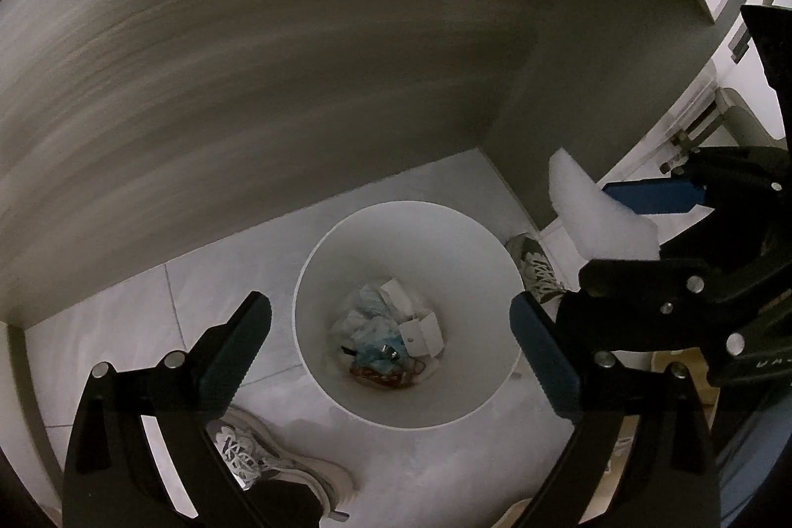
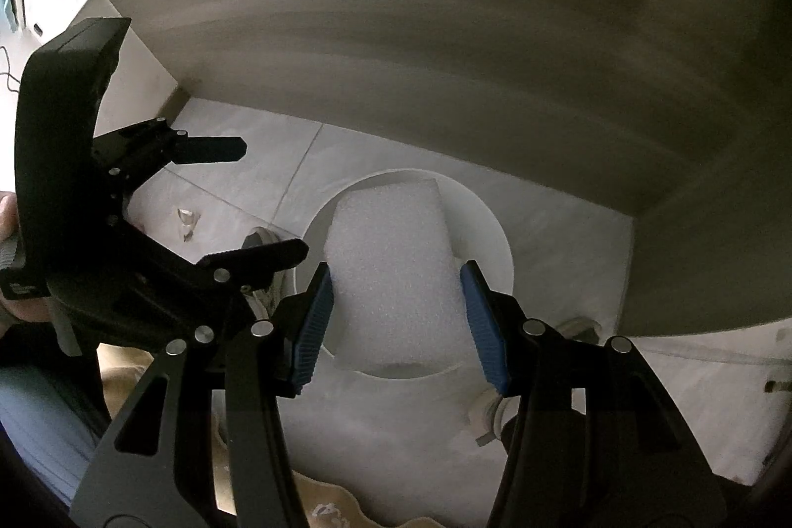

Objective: Collect trash
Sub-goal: 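Lower both held items into the white wastebasket and open both tools, then raise both empty tools back toward the remaining trash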

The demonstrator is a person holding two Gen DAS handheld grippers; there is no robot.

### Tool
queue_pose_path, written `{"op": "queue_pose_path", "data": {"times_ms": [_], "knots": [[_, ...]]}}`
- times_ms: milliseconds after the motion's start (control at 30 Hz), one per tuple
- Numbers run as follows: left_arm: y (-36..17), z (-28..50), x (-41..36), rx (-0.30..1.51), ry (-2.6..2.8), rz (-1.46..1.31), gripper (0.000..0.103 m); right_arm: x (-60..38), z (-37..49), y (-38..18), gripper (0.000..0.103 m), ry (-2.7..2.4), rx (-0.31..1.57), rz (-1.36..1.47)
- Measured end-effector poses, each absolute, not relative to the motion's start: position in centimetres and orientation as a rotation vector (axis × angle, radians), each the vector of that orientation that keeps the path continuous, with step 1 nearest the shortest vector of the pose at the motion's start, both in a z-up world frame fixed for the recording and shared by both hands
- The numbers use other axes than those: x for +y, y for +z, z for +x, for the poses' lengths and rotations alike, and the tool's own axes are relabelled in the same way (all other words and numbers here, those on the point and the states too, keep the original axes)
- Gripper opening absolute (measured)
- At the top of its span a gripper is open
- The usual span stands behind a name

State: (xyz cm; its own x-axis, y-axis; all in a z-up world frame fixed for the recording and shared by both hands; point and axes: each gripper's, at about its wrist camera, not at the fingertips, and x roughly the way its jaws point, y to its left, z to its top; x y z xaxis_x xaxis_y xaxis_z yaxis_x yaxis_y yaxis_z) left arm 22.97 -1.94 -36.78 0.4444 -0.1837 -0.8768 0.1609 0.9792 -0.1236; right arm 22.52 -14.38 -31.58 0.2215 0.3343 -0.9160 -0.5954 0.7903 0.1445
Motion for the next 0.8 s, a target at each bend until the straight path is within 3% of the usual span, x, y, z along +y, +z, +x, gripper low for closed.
{"op": "queue_pose_path", "data": {"times_ms": [133, 200, 267, 300, 800], "knots": [[-36.3, 23.0, -1.6, 1.077, -0.204, -0.038, 0.095, -14.1, 22.6, -32.3, 0.049, 0.666, 1.186, -0.273], [-36.2, 23.0, -1.3, 1.073, -0.200, -0.045, 0.095, -13.9, 22.4, -32.5, 0.055, 0.685, 1.193, -0.277], [-36.1, 23.0, -1.0, 1.074, -0.190, -0.054, 0.096, -13.8, 22.3, -32.8, 0.094, 0.665, 1.190, -0.287], [-36.1, 23.0, -0.8, 1.076, -0.189, -0.058, 0.096, -13.9, 22.4, -32.9, 0.098, 0.638, 1.182, -0.296], [-35.7, 23.1, 0.0, 1.076, -0.185, -0.067, 0.096, -13.8, 22.3, -32.8, 0.098, 0.643, 1.204, -0.286]]}}
